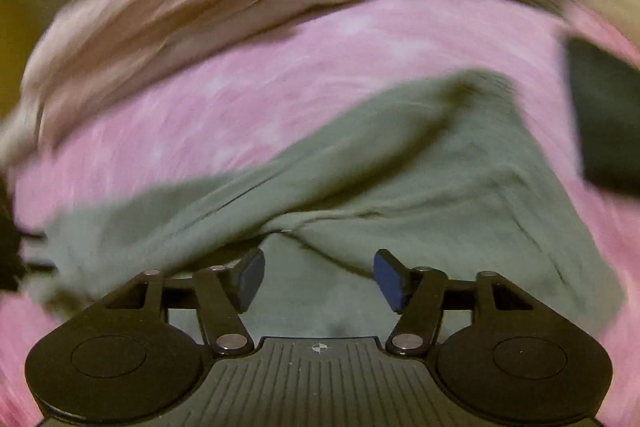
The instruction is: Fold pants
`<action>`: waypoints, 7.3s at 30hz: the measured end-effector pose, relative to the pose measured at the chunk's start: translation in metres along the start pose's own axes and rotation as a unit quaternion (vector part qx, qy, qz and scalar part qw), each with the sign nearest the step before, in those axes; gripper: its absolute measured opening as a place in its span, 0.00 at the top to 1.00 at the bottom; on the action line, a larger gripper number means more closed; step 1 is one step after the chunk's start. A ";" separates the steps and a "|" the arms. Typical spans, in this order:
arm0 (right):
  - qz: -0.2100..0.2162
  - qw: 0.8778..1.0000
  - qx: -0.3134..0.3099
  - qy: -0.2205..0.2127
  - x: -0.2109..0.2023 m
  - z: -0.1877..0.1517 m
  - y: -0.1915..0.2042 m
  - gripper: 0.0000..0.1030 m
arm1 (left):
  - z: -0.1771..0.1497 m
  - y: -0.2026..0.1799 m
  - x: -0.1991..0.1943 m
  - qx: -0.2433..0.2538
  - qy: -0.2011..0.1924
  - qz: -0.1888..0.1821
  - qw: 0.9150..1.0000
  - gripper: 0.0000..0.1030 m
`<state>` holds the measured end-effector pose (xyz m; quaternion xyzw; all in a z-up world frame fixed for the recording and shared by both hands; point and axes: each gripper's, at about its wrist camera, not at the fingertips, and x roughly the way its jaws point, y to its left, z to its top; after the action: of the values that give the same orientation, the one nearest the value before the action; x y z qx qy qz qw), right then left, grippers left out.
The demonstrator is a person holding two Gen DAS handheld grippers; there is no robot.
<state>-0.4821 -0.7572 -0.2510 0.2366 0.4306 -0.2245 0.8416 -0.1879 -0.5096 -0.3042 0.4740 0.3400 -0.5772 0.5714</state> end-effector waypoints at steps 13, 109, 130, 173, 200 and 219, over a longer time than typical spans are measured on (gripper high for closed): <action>-0.069 0.853 -0.512 0.078 0.118 -0.014 0.126 0.37 | -0.109 0.041 0.032 0.021 0.024 0.018 0.999 0.96; -0.178 0.924 0.334 -0.056 -0.080 -0.135 -0.211 0.49 | -0.049 -0.134 -0.049 -0.057 -0.030 -0.010 0.998 0.61; -0.107 0.994 -0.024 0.006 0.079 -0.013 0.108 0.44 | -0.111 0.162 0.080 0.185 -0.035 0.182 0.965 0.57; -0.040 0.996 0.063 0.039 0.089 0.063 -0.219 0.69 | 0.097 -0.037 0.053 0.028 -0.016 0.063 0.997 0.76; -0.045 0.993 0.105 -0.007 0.028 0.036 -0.227 0.55 | 0.160 -0.064 0.107 0.003 -0.034 0.001 0.999 0.73; -0.098 0.957 0.269 0.045 -0.016 -0.080 -0.262 0.72 | 0.139 -0.065 0.065 -0.027 -0.042 0.033 0.998 0.70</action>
<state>-0.6925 -0.9128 -0.3324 0.4210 0.4129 -0.4024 0.7002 -0.2677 -0.6539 -0.3299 0.4448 0.3148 -0.5683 0.6165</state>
